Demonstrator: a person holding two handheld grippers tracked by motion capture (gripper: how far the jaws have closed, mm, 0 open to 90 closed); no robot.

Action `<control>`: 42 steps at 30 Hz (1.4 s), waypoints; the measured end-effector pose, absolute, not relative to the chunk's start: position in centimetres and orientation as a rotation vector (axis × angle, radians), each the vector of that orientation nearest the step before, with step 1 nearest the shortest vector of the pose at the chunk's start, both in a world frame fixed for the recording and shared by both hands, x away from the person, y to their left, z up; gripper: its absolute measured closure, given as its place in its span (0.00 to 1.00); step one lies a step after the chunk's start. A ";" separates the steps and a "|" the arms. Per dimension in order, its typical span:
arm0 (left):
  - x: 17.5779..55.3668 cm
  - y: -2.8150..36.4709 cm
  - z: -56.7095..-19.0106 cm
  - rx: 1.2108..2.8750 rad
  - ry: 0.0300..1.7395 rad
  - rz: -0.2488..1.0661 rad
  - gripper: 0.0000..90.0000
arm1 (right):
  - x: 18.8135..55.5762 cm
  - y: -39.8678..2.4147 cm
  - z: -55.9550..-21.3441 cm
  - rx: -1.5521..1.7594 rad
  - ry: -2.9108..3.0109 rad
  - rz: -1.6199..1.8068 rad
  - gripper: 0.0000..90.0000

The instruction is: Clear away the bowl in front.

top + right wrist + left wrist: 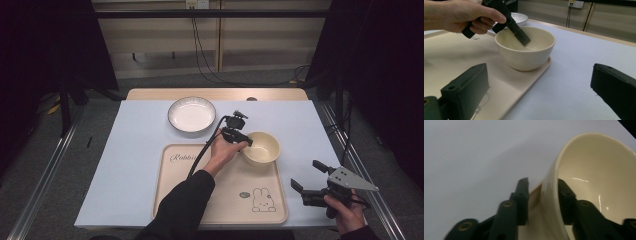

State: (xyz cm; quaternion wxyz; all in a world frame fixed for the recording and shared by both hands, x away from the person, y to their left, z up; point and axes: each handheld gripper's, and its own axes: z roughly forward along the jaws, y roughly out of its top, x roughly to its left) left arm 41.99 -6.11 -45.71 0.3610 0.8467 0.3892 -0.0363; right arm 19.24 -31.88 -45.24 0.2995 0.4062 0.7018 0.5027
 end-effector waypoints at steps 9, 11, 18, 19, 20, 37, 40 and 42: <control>41.8 -5.8 -44.9 2.152 0.932 0.015 0.26 | 19.2 -31.9 -45.2 1.075 1.863 1.334 0.01; 41.8 -5.6 -44.7 2.160 0.926 0.044 0.17 | 19.2 -31.9 -45.2 1.075 1.863 1.334 0.01; 41.7 -4.4 -44.3 2.115 0.931 0.089 0.04 | 19.2 -31.9 -45.2 1.074 1.862 1.331 0.01; 41.7 -4.2 -44.2 2.122 0.930 0.102 0.04 | 19.2 -31.9 -45.2 1.073 1.864 1.332 0.01; 41.7 -3.9 -44.2 2.118 0.925 0.106 0.04 | 19.2 -31.9 -45.2 1.075 1.862 1.332 0.01; 39.8 1.1 -42.3 2.000 0.888 0.240 0.03 | 19.2 -31.9 -45.2 1.079 1.858 1.326 0.01; 39.3 2.0 -42.0 1.997 0.872 0.285 0.03 | 19.2 -31.9 -45.2 1.079 1.860 1.327 0.01; 39.1 2.6 -42.0 1.981 0.880 0.305 0.03 | 19.2 -31.9 -45.2 1.079 1.860 1.326 0.01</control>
